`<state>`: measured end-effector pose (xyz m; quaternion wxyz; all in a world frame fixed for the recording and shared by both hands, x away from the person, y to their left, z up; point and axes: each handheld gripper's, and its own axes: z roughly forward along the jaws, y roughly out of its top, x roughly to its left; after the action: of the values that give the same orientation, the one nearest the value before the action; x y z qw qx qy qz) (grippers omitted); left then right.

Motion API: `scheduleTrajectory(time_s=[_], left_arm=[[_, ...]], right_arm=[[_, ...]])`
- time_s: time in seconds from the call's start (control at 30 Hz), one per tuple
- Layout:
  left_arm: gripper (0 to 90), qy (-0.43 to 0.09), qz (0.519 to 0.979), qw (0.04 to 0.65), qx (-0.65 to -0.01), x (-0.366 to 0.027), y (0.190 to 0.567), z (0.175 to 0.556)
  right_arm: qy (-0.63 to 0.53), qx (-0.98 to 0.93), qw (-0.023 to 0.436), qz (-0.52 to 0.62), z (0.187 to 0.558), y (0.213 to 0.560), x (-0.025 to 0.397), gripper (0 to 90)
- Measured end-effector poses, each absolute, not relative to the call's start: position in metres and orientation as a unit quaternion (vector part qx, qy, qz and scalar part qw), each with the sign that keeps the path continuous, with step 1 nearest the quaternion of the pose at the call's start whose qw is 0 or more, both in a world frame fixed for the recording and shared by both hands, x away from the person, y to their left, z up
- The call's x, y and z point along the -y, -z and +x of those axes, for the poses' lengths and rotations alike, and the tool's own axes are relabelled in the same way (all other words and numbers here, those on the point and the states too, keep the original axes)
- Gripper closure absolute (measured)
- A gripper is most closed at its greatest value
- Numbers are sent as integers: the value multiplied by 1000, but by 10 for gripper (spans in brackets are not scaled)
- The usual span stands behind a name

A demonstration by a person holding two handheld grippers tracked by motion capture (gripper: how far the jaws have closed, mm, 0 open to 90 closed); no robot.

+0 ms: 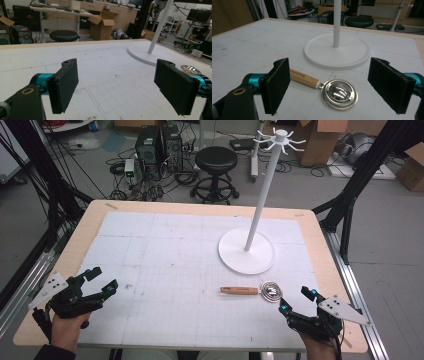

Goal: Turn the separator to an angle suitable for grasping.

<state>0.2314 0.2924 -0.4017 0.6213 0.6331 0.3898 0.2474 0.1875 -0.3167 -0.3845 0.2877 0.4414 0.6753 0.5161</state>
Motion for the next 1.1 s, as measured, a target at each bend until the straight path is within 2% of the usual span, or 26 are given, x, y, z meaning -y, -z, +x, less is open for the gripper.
scheduleTrajectory(time_s=[0.43, 0.5, 0.6, 0.63, 0.67, 0.7, 0.73, 0.77, 0.8, 0.83, 0.87, 0.9, 1.1], left_arm=[[200, -247, 630, 622, -395, -294, 402, 229], [200, -247, 635, 619, -390, -295, 402, 228], [200, -247, 634, 620, -391, -296, 402, 227], [200, -247, 634, 620, -391, -296, 402, 227], [200, -247, 635, 619, -391, -296, 402, 227], [203, -248, 636, 618, -391, -295, 402, 227], [203, -247, 637, 617, -392, -295, 403, 227], [203, -246, 636, 617, -393, -295, 403, 229], [203, -246, 636, 617, -393, -295, 403, 229], [203, -246, 639, 614, -393, -294, 403, 229], [203, -244, 640, 613, -392, -293, 404, 230], [204, -243, 643, 612, -391, -293, 404, 230], [206, -244, 643, 611, -392, -294, 404, 230]], right_arm=[[-525, -685, 262, 433, 193, 387, 307, 177], [-525, -690, 253, 429, 196, 388, 303, 202], [-523, -705, 234, 417, 201, 391, 296, 278], [-523, -713, 221, 411, 203, 392, 293, 348], [-523, -713, 221, 411, 203, 392, 293, 348], [-523, -732, 197, 390, 207, 395, 286, 488], [-523, -732, 197, 390, 207, 395, 286, 488], [-517, -750, 172, 375, 214, 400, 277, 620], [-509, -761, 155, 371, 219, 403, 271, 703], [-498, -776, 139, 362, 224, 407, 264, 774], [-498, -776, 139, 362, 224, 407, 264, 774], [-471, -800, 122, 351, 231, 414, 251, 876], [-417, -835, 113, 341, 252, 427, 227, 891]])
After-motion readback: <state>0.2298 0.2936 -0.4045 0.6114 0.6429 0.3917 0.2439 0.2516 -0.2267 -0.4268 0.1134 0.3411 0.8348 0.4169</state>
